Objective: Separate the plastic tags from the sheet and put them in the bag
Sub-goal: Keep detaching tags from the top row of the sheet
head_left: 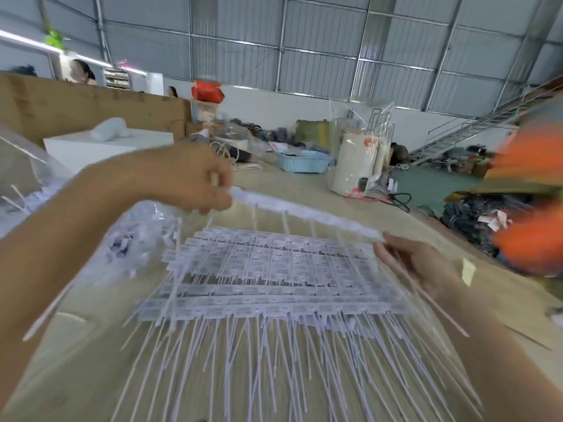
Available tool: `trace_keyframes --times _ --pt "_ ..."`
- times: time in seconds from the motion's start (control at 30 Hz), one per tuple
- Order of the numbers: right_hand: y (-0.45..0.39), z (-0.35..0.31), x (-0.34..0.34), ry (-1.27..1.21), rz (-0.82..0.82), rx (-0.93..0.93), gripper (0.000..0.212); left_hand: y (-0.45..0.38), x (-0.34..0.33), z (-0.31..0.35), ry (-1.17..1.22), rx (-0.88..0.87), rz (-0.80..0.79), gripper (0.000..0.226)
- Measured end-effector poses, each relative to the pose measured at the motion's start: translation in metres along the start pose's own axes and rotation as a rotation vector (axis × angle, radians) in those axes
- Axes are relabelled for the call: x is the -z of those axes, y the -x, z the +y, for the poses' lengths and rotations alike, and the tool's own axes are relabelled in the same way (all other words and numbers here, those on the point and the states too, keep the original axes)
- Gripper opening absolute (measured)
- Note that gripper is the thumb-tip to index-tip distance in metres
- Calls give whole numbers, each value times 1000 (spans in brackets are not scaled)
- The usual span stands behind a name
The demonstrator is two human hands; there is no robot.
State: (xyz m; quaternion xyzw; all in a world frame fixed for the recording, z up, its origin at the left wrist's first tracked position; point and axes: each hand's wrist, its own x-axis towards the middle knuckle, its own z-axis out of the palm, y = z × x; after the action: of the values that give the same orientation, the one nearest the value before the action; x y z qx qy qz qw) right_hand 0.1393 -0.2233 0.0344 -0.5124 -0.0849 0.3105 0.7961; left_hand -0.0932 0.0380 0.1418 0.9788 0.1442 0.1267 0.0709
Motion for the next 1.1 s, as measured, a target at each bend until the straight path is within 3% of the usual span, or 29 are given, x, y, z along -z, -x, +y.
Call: trace_keyframes --times 0.1,0.23,0.33,0.43,0.53,0.6,0.77,0.9,1.1 --pt "-8 23 -11 371 -60 16 23 2 -37 -40 -37 171 -308 15" --pt "-16 42 -22 431 -39 118 9 3 -75 -65 -21 259 -429 27" --pt "-17 46 -27 452 -64 112 11 0 -79 -59 -201 277 -497 35" --pt "-20 40 -31 456 -60 64 8 -11 -83 -30 -381 199 -383 45" --pt "-24 33 -34 508 -74 9 9 -30 -101 21 -10 19 -163 28" --pt "-26 33 -36 509 -89 11 7 -45 -119 54 224 -67 -138 25" --pt "-25 41 -35 442 -139 82 14 -72 -160 81 426 56 -177 50" --pt "-21 46 -33 525 -190 101 16 -71 -170 76 583 69 -184 49" --pt "-18 52 -33 706 -257 141 12 -66 -176 83 613 104 -85 51"
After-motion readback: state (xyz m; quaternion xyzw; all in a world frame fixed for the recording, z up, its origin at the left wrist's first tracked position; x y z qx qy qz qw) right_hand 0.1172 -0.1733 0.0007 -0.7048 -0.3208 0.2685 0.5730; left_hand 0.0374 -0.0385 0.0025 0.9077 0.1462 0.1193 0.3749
